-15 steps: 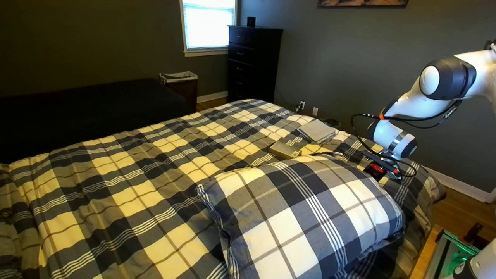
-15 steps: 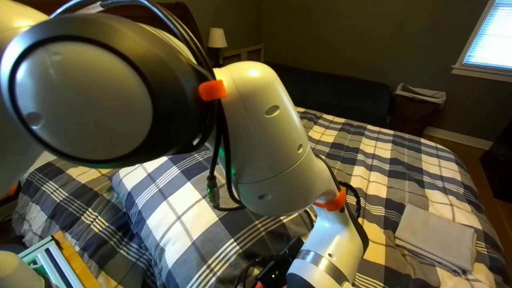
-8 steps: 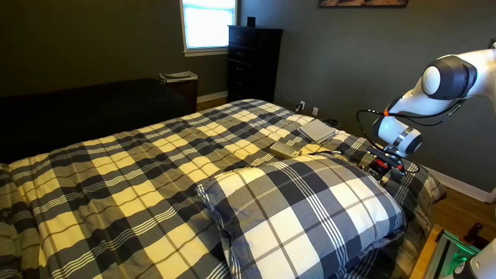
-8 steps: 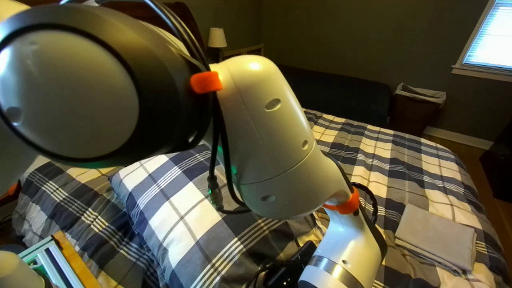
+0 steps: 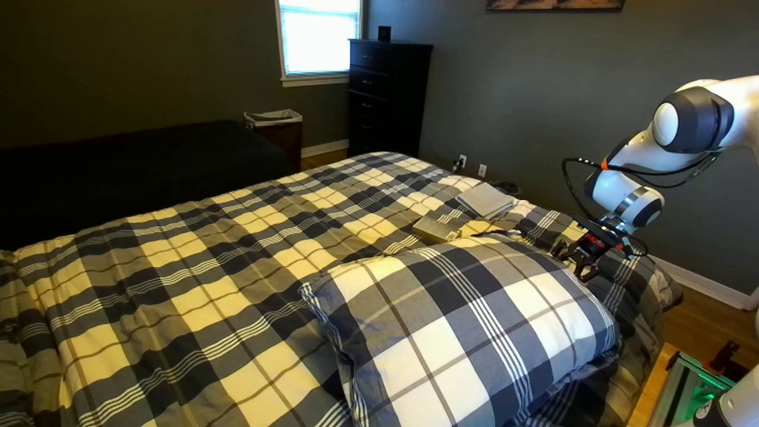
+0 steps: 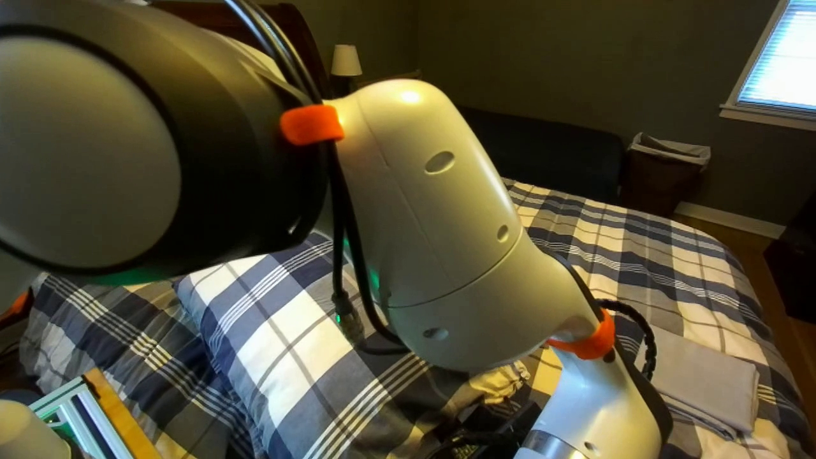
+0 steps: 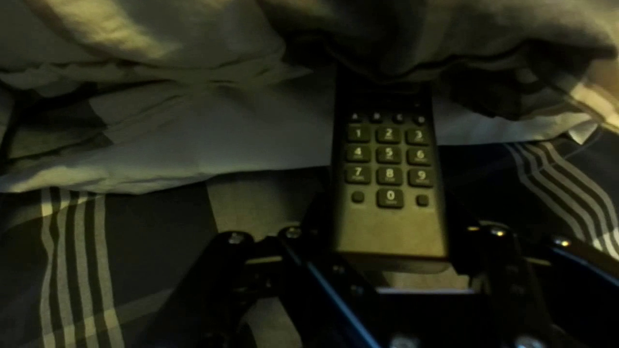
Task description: Take the remote control from under the pillow
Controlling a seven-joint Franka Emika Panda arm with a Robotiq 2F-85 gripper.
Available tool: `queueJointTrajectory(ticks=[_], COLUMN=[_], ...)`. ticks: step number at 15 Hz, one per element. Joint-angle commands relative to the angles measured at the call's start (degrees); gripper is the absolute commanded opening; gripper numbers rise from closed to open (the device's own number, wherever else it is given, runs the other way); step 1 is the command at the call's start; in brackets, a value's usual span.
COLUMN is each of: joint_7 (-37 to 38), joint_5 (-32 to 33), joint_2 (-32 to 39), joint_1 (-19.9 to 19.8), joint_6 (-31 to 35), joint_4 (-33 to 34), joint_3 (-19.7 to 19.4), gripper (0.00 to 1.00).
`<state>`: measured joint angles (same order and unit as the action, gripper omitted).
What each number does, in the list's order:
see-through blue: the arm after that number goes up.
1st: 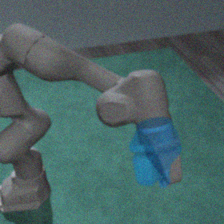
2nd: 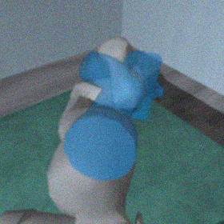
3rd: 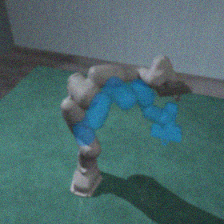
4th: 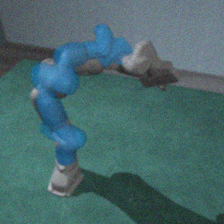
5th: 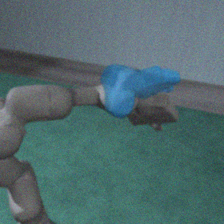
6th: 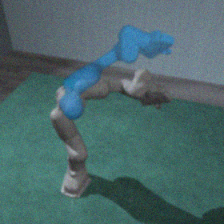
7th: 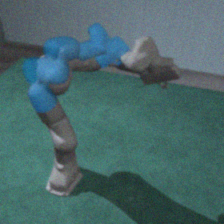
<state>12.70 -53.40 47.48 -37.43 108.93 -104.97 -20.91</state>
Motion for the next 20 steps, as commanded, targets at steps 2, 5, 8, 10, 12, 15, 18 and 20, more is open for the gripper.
queueJointTrajectory(ticks=[2, 5, 8, 10, 12, 15, 18, 20], joint_7=[4.3, 7.2, 10.5, 12.5, 14.2, 16.5, 18.4, 19.4], joint_5=[-4.1, -6.1, -8.1, -9.4, -10.6, -11.4, -11.0, -10.5], joint_2=[0.2, 0.7, 0.9, 1.0, 1.1, 1.3, 1.4, 0.9], joint_1=[-2.8, -4.4, -6.0, -6.8, -7.5, -8.0, -8.0, -7.6], joint_6=[0.2, 0.5, 0.8, 1.6, 3.2, 5.9, 7.8, 8.6], joint_4=[2.1, 3.1, 3.6, 3.8, 4.1, 4.3, 4.3, 4.1], joint_3=[-0.2, -0.4, -0.8, -1.1, -1.3, -1.4, -1.5, -1.6], gripper=[0.32, 0.32, 0.32, 0.32, 0.32, 0.32, 0.81, 0.91])
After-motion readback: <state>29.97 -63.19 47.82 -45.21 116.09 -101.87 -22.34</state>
